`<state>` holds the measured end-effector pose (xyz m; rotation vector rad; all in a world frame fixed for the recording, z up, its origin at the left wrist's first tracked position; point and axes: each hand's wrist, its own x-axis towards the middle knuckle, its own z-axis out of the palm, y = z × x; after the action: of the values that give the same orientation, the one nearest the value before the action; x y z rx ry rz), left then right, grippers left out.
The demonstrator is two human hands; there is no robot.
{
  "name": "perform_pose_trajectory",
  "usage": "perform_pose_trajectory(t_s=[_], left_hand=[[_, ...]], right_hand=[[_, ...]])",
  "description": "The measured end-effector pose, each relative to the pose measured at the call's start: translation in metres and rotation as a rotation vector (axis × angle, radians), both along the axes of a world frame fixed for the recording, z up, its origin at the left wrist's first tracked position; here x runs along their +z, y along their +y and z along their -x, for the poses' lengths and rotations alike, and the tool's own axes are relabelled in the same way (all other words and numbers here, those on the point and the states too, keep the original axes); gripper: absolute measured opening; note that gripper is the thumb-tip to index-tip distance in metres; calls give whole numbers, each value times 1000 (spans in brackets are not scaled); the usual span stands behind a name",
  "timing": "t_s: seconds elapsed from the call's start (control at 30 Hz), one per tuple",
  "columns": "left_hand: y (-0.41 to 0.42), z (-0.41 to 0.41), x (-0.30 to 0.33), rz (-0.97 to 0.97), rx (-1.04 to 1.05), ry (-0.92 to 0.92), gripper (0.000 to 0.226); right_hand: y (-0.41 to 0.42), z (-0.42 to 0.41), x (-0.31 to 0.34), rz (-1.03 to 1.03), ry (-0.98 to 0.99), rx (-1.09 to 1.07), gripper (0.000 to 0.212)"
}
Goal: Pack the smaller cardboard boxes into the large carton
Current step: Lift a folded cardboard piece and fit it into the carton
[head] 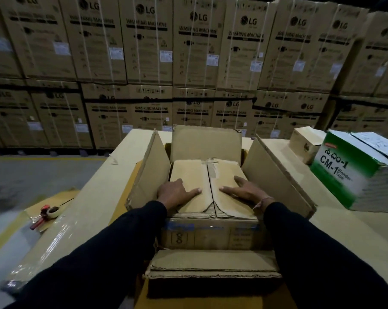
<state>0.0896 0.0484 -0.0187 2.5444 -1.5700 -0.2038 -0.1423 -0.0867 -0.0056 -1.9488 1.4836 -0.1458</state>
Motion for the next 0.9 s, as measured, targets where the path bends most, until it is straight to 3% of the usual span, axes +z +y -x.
perform_pose_trajectory(t_s=[0.13,0.4,0.53,0.6,0.73,0.9], left_hand=[[-1,7,-33,-75,7,77,92],[-2,18,-58,-153,-53,39,113],[-15,17,-48,-288,-86,-171,106],[-22,17,-44,-312,-145,-294,83],[-38,18,-38,-387,-287,-288,72],[-53,20,-39,-336,-678,-198,89]], right_hand=[[2,0,-33,-94,11,25,120],[6,-3,-56,-161,254,55,145],[9,-23,-44,-111,382,66,155],[12,-30,-42,-93,399,53,153],[14,-35,-32,-129,367,49,126],[2,-28,23,-221,171,212,44]])
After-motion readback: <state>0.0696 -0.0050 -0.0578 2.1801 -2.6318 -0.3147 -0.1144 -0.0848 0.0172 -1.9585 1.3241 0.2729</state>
